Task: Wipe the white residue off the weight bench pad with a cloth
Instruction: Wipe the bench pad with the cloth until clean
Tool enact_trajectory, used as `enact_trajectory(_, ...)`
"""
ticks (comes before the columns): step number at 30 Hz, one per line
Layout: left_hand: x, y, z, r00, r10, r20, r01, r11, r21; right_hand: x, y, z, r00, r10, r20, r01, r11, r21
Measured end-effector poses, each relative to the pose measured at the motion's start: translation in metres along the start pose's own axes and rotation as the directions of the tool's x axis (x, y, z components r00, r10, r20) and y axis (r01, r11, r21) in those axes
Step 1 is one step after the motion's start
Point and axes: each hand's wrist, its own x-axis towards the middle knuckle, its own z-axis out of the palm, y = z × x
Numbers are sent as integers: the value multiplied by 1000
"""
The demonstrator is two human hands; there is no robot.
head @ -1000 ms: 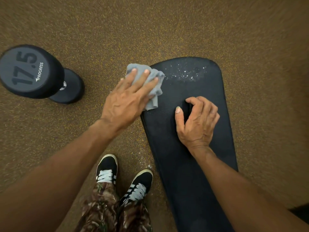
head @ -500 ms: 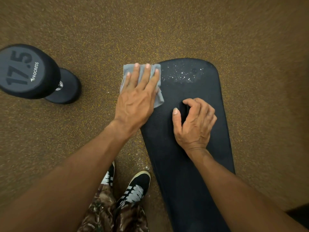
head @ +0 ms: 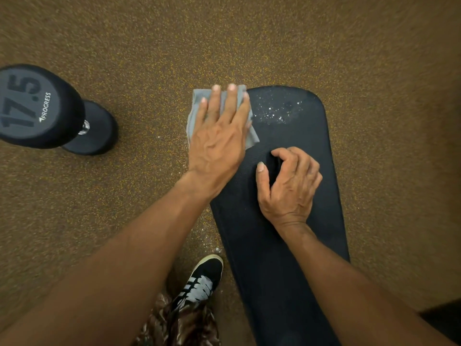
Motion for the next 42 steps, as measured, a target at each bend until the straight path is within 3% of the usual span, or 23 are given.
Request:
enact_trajectory(2, -19, -18, -2, 984, 178, 25, -179, 981, 69, -1, 1, 0, 1000, -1, -2, 1, 1000, 0)
enact_trajectory(4, -29, -38, -7, 967, 248, 52, -252, 961, 111, 0, 1, 0, 1000, -5, -4, 5, 1000, -1)
enact_trajectory(10, 11, -8, -3, 999, 14, 35, -14, 1000, -7, 0, 0, 1, 1000, -1, -3, 1, 1000, -13)
enact_trajectory(12, 9, -1, 0, 998, 59, 23, -60, 998, 19, 0, 0, 1, 1000, -4, -3, 4, 1000, -18)
enact_trajectory(15, -14, -19, -2, 960, 273, 55, -277, 959, 66, 0, 0, 1, 1000, -2, 2, 2, 1000, -14)
enact_trajectory(17, -23, -33, -7, 940, 333, 72, -338, 938, 77, 0, -1, 0, 1000, 2, 3, -2, 1000, -17)
enact_trajectory(24, 8, -2, -2, 990, 119, 79, -127, 987, 100, -1, -1, -1, 1000, -5, 11, 5, 999, -53)
enact_trajectory(29, -18, -18, -4, 929, 346, 131, -364, 920, 148, -1, -1, -2, 1000, -5, -2, 5, 1000, -29)
enact_trajectory(34, 3, -26, -9, 959, 253, 130, -273, 947, 170, 0, -3, -3, 999, 42, -3, -42, 989, -144)
enact_trajectory(38, 39, 5, 1, 983, 142, 119, -152, 985, 85, 2, -6, -1, 988, 122, 94, -95, 964, -250)
enact_trajectory(42, 25, 1, 3, 935, 323, 146, -345, 923, 167, 3, -6, 0, 978, 156, 140, -113, 955, -274)
